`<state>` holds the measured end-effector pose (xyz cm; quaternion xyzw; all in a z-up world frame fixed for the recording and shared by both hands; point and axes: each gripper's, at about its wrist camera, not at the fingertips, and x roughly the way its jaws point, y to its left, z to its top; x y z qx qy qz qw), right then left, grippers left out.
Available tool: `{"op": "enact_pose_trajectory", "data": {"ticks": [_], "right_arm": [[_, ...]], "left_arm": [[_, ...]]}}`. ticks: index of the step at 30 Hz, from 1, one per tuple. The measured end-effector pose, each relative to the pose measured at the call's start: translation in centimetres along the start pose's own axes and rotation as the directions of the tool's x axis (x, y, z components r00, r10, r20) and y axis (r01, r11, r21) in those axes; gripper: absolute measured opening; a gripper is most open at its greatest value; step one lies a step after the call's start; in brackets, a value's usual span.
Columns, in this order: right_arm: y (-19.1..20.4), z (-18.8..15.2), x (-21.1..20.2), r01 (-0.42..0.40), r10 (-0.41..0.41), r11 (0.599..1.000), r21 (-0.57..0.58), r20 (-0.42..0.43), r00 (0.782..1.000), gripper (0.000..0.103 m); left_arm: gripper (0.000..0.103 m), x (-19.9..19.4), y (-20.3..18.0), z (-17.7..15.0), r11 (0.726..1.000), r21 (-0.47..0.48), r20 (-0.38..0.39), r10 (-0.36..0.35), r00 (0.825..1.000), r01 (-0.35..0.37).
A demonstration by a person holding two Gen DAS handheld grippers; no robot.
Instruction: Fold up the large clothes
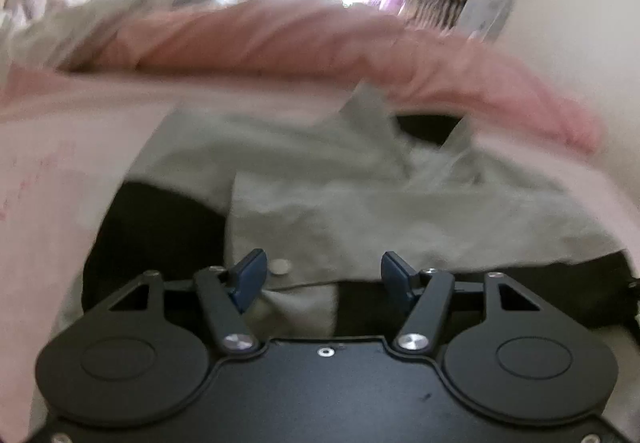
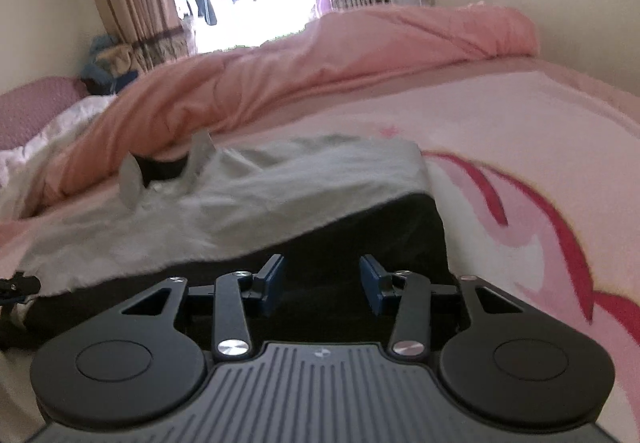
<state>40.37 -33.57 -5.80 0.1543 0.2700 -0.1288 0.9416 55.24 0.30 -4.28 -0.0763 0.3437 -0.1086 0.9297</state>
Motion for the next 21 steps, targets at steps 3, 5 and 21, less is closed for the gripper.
{"op": "enact_pose_trajectory", "data": {"ticks": [3, 5, 21], "right_arm": [[-0.4, -0.8, 0.2, -0.012, 0.012, 1.000, -0.020, 0.002, 1.000, 0.043], [0.0, -0.8, -0.1, 0.000, 0.000, 0.999, -0.041, -0.002, 1.000, 0.043], [2.4, 4.9, 5.5, 0.069, -0.066, 0.995, -0.076, 0.037, 0.997, 0.051]], "left_arm": [[0.064, 0.8, 0.5, -0.8, 1.000, 0.024, 0.021, -0.018, 1.000, 0.017], [0.064, 0.8, 0.0, -1.0, 0.999, 0.050, 0.014, -0.004, 1.000, 0.003], [0.065, 2.1, -1.5, 2.9, 0.996, 0.092, 0.036, -0.023, 0.999, 0.019]]}}
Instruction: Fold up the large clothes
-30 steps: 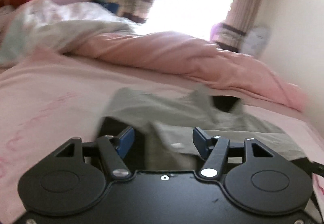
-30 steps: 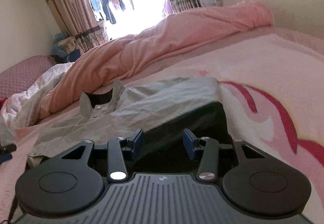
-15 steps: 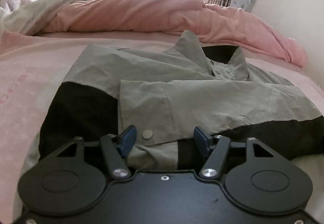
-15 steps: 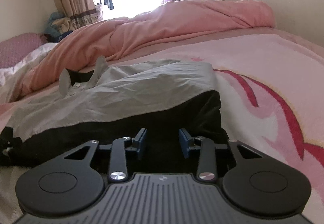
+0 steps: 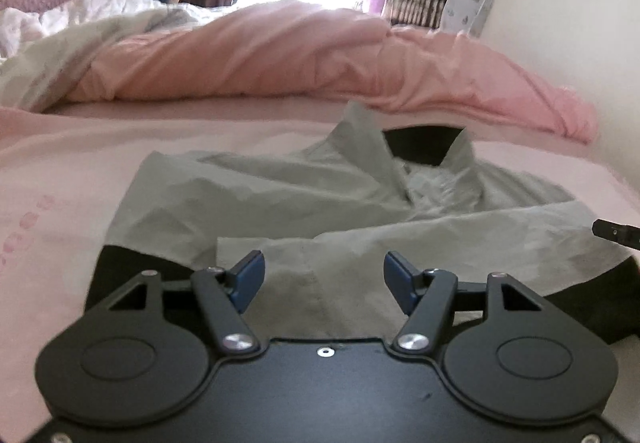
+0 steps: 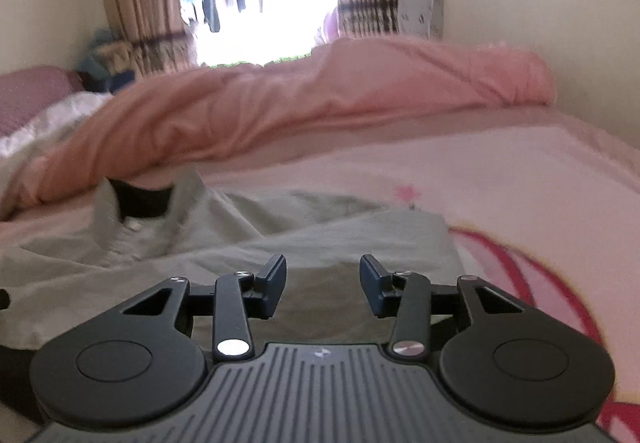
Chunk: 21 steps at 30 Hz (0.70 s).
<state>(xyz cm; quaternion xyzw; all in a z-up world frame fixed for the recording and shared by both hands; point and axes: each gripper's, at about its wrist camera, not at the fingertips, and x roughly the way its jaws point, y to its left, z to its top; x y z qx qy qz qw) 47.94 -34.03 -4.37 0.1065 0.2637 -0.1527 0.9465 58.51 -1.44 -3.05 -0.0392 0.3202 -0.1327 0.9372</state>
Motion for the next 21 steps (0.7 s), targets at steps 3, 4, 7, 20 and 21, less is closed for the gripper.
{"op": "enact_pose_trajectory", "data": {"ticks": [3, 4, 7, 20, 21], "right_arm": [[-0.4, -1.1, 1.2, 0.001, -0.001, 1.000, 0.010, -0.007, 1.000, 0.050], [-0.5, -1.3, 1.3, -0.002, 0.002, 1.000, 0.008, -0.007, 1.000, 0.050], [-0.6, -1.4, 1.1, -0.003, 0.003, 1.000, -0.004, -0.006, 1.000, 0.050], [-0.9, -3.0, -7.7, -0.067, 0.068, 0.997, -0.047, 0.010, 0.998, 0.050], [-0.9, -3.4, -7.6, -0.062, 0.062, 0.997, -0.053, -0.001, 0.998, 0.050]], "left_arm": [[0.067, 1.8, 0.4, -0.6, 1.000, 0.003, -0.040, 0.021, 0.999, -0.021], [0.068, 2.3, 0.7, -0.9, 1.000, 0.000, -0.046, 0.015, 0.999, -0.015], [0.070, 2.6, 0.9, -1.1, 1.000, 0.011, -0.031, 0.010, 0.999, -0.010], [0.071, -5.5, 0.1, -3.0, 0.997, 0.015, -0.038, -0.073, 0.997, 0.074], [0.071, -5.4, 0.1, -3.4, 0.997, 0.019, -0.047, -0.072, 0.996, 0.073]]}}
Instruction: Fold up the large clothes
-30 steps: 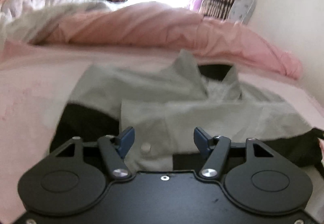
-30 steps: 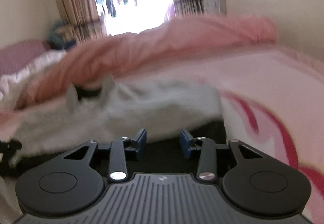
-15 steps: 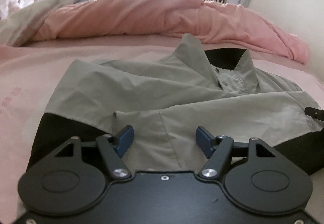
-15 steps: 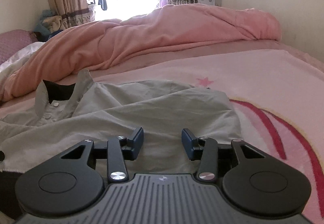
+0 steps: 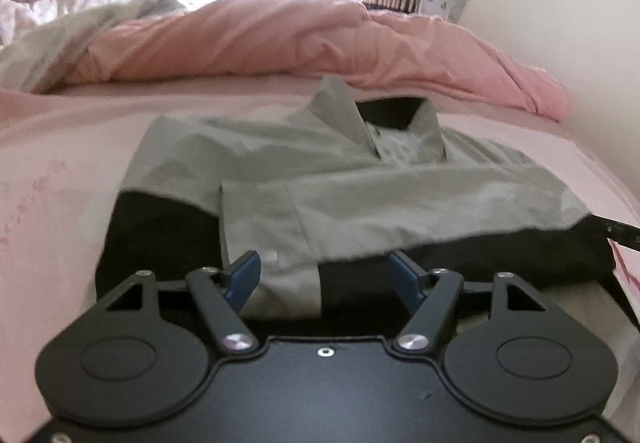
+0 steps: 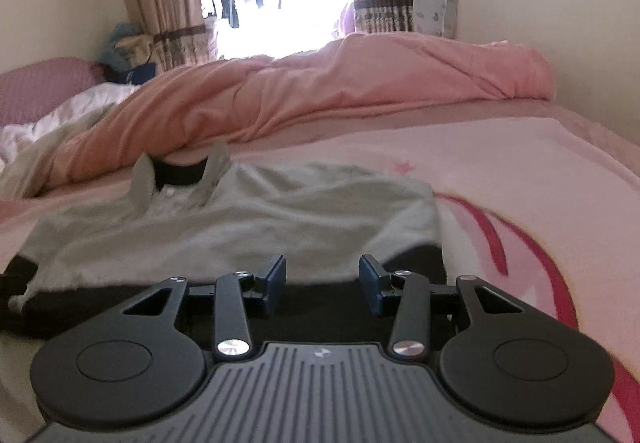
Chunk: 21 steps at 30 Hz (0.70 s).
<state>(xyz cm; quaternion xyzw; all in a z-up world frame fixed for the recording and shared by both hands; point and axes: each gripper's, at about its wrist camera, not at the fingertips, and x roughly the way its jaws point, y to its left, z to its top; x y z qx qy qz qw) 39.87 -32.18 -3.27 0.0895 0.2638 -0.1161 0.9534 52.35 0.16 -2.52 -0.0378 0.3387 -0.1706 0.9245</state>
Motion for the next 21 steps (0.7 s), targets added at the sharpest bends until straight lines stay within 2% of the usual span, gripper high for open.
{"op": "enact_pose_trajectory", "data": {"ticks": [4, 6, 8, 11, 14, 16, 21], "right_arm": [[-0.5, -1.3, 1.5, 0.010, -0.009, 1.000, 0.011, -0.052, 0.999, 0.050], [-0.6, -1.9, 1.8, 0.004, -0.004, 1.000, 0.002, -0.049, 0.999, 0.050], [-0.7, -2.2, 1.9, 0.000, 0.000, 1.000, 0.005, -0.040, 0.999, 0.050], [-0.8, -2.5, 2.0, -0.003, 0.003, 1.000, 0.009, -0.034, 0.999, 0.050], [-1.1, -2.2, 1.6, -0.009, 0.010, 0.999, 0.032, -0.046, 0.999, 0.050], [-1.7, -1.7, 0.2, -0.029, 0.035, 0.995, 0.094, -0.065, 0.997, 0.051], [-3.9, -2.4, -5.2, -0.086, 0.100, 0.978, 0.189, -0.068, 0.993, 0.056]], "left_arm": [[0.071, 1.5, 0.1, -1.2, 1.000, 0.013, -0.047, 0.024, 0.999, -0.023], [0.076, 2.2, 0.2, -1.6, 0.999, 0.017, -0.062, 0.039, 0.997, -0.038], [0.089, 2.8, 0.7, -2.0, 0.998, 0.020, -0.053, 0.054, 0.997, -0.053], [0.091, 3.2, 0.7, -2.4, 0.997, 0.048, -0.031, 0.059, 0.998, -0.057], [0.088, 3.1, 0.7, -2.1, 0.998, 0.033, -0.051, 0.063, 0.997, -0.061], [0.087, 2.3, 0.8, -1.5, 0.999, -0.001, -0.083, 0.054, 0.995, -0.054], [0.088, -3.1, 1.3, -2.2, 0.998, 0.001, -0.066, 0.061, 0.996, -0.061]]}}
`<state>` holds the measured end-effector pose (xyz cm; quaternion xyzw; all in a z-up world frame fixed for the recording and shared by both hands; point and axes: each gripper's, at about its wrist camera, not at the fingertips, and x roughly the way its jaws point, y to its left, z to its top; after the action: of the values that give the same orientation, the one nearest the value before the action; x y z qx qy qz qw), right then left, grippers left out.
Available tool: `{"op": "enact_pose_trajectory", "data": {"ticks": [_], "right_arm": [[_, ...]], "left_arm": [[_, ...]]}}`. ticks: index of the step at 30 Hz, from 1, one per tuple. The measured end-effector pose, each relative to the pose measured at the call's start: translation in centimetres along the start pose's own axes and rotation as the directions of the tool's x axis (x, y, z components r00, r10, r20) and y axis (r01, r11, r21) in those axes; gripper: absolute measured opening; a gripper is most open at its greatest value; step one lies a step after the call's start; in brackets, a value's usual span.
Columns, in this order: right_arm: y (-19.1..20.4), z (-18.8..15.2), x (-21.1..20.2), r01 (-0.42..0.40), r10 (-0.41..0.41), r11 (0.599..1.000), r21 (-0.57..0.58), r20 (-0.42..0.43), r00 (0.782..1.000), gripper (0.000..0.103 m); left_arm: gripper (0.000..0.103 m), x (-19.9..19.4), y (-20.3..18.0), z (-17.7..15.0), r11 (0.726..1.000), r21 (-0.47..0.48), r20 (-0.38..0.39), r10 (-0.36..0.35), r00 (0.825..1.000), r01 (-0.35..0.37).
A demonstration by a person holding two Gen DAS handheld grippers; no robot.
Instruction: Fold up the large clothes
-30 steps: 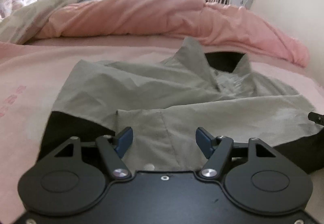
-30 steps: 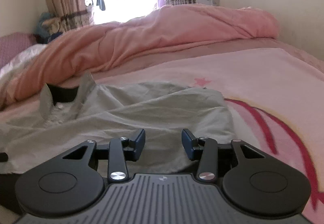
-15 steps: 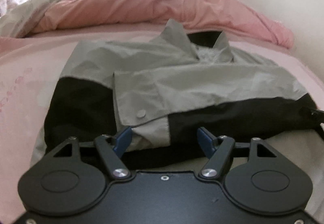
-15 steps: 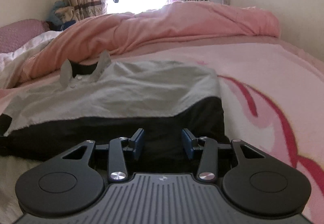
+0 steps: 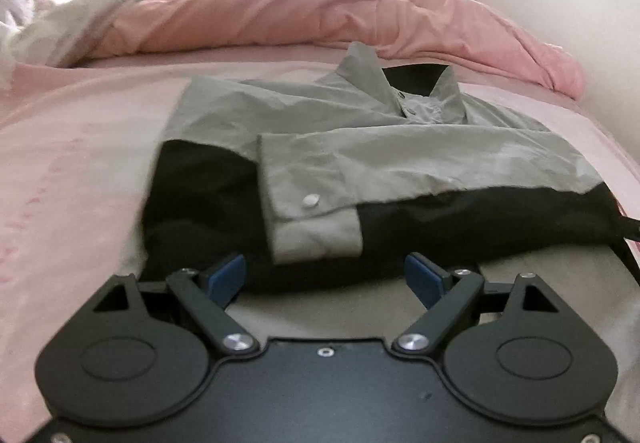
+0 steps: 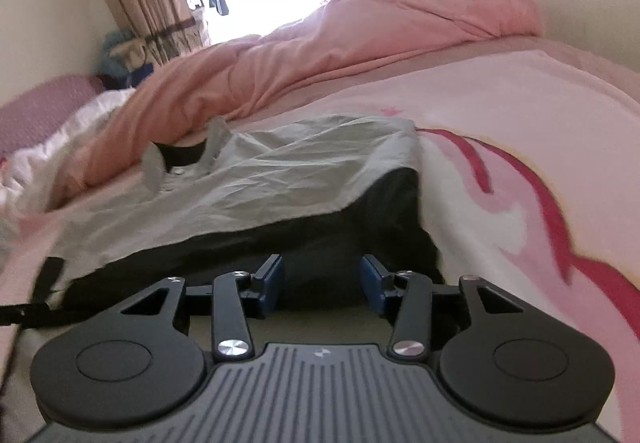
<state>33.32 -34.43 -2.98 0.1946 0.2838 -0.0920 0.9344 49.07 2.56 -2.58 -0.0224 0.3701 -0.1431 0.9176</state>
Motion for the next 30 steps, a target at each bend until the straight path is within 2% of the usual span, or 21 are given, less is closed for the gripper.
{"op": "enact_pose_trajectory", "data": {"ticks": [5, 11, 16, 22, 25, 30], "right_arm": [[-3.1, -3.7, -6.9, -0.037, 0.038, 0.997, 0.063, -0.020, 0.999, 0.066], [-6.7, -8.9, -14.2, -0.015, 0.021, 0.994, 0.107, -0.051, 0.998, 0.068], [-8.7, -12.9, -17.6, -0.109, 0.127, 0.979, 0.172, -0.099, 0.987, 0.068], [-8.9, -15.6, -18.6, -0.192, 0.218, 0.961, 0.201, -0.112, 0.970, 0.068], [-8.9, -16.6, -18.5, -0.183, 0.209, 0.960, 0.214, -0.110, 0.972, 0.068], [-9.0, -17.7, -19.1, -0.232, 0.259, 0.944, 0.235, -0.090, 0.962, 0.068]], "left_arm": [[0.090, -6.6, 2.2, -4.4, 0.999, -0.035, -0.017, 0.009, 1.000, -0.010], [0.090, -14.1, 5.2, -11.4, 0.995, -0.080, -0.041, 0.056, 0.998, -0.059], [0.090, -18.6, 8.0, -17.2, 0.977, -0.209, -0.060, 0.017, 0.998, -0.029], [0.090, -20.4, 8.4, -21.3, 0.962, -0.269, -0.080, -0.068, 0.994, 0.044], [0.090, -20.5, 8.3, -22.4, 0.958, -0.282, -0.094, -0.086, 0.992, 0.056], [0.090, -20.9, 8.0, -23.6, 0.955, -0.285, -0.096, -0.116, 0.989, 0.084]]}}
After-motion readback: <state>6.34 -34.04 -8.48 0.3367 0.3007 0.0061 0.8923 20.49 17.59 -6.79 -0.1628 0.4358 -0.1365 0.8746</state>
